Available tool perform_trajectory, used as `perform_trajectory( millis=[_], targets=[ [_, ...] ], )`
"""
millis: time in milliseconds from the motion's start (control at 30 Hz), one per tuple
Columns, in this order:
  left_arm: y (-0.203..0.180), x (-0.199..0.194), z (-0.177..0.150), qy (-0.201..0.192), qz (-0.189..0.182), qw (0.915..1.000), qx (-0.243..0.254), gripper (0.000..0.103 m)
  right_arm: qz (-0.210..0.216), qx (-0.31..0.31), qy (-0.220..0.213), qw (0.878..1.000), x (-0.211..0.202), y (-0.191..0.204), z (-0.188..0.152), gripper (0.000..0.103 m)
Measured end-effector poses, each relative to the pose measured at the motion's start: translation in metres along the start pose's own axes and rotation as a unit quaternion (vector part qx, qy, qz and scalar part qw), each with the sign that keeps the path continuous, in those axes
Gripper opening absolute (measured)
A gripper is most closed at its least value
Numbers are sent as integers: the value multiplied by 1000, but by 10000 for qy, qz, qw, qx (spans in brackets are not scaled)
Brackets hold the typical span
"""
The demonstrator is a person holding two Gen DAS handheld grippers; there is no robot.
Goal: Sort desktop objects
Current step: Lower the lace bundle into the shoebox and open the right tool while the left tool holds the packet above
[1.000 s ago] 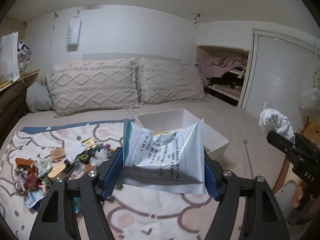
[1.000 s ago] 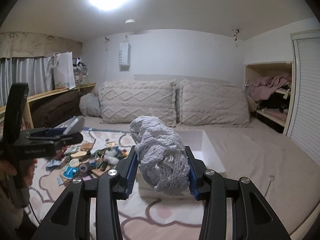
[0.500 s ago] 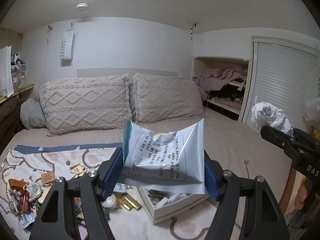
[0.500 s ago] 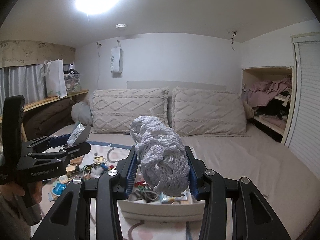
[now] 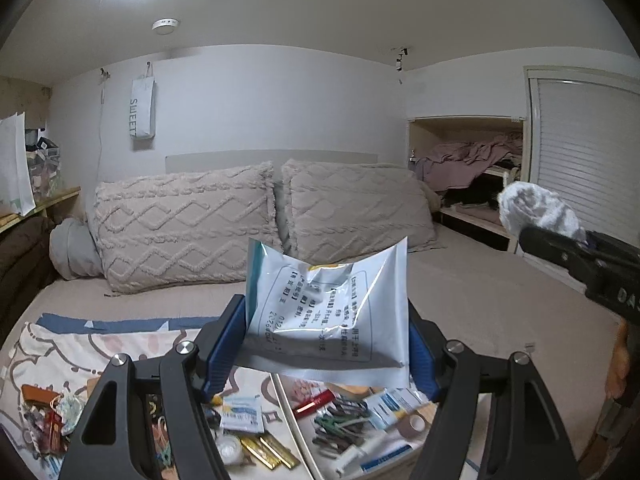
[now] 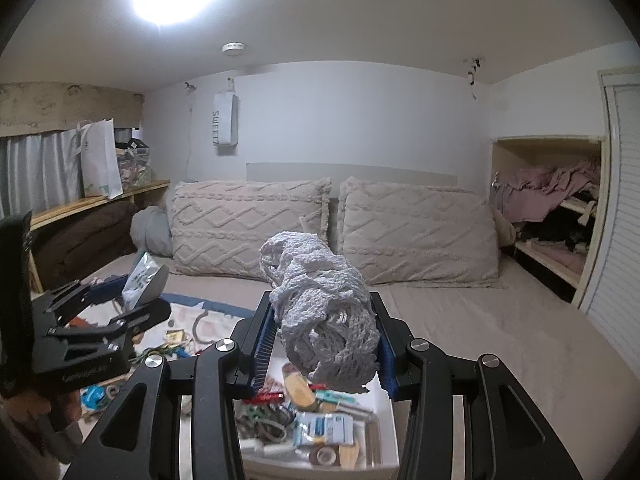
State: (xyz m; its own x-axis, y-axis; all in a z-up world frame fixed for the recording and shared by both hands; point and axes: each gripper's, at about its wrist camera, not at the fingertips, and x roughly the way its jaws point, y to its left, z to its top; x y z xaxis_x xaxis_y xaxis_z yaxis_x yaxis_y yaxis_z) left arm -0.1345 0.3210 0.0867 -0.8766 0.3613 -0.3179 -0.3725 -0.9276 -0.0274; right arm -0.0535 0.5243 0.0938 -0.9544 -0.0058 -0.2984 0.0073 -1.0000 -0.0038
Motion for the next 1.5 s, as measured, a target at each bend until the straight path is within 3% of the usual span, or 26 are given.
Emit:
perform_trajectory(
  millis=[533,833,1000,1200,1500],
  targets=[
    [8,97,-10,158,203,9996,-94,72,-115,-281,547,9980,129,-34,-5,44],
    [15,130,-13,300,389,9988,-60,72,-34,-255,1026,9944,183,-36,-12,44],
    [15,153,-14,542,473,9974,55,72,-27,-484,1757,9833,212,-30,-29,44],
    [-3,177,-24,943,387,9946,172,72,156,-545,1933,9795,229,-31,-55,44],
    [-27,210,-51,1258,894,9849,786,72,202,-501,2741,9602,259,-47,-86,44]
  ],
)
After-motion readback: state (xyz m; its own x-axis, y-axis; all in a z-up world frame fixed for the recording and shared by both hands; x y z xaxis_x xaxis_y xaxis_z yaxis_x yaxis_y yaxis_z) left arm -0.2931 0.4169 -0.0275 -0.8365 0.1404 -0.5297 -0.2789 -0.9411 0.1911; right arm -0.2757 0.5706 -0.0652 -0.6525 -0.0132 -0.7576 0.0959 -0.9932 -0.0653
